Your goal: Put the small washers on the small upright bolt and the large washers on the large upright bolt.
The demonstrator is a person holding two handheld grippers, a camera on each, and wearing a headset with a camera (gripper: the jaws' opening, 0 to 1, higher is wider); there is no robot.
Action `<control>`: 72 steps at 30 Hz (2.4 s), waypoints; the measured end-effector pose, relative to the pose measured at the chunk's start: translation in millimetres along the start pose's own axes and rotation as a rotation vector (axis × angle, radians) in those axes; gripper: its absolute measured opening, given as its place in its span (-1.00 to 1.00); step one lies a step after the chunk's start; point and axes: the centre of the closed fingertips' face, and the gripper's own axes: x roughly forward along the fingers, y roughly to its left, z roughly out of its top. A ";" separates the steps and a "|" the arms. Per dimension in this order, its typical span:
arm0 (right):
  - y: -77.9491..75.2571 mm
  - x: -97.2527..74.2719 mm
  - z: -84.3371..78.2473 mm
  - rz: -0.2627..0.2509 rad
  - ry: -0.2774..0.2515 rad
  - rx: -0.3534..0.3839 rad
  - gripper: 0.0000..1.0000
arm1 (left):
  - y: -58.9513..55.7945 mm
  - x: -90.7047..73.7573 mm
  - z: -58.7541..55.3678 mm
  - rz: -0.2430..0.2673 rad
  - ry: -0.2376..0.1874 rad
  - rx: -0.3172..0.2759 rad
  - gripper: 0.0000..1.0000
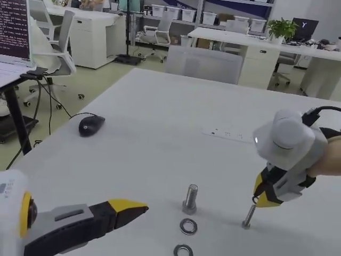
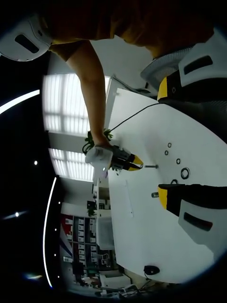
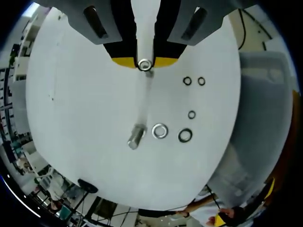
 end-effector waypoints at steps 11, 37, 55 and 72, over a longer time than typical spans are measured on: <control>0.5 9.3 -3.2 0.016 0.018 -0.002 -0.76 | 2.2 -0.8 -0.5 0.009 -0.001 -0.006 0.38; 7.6 48.8 -19.7 0.045 0.069 -0.018 -0.75 | 1.6 -1.3 0.1 0.014 -0.002 -0.011 0.38; 15.2 61.2 -29.0 0.063 0.071 0.004 -0.68 | 4.2 0.9 -1.0 0.013 0.005 -0.013 0.38; 25.2 22.9 -46.4 0.010 0.063 0.079 -0.66 | -2.3 0.2 1.9 0.000 -0.002 0.006 0.38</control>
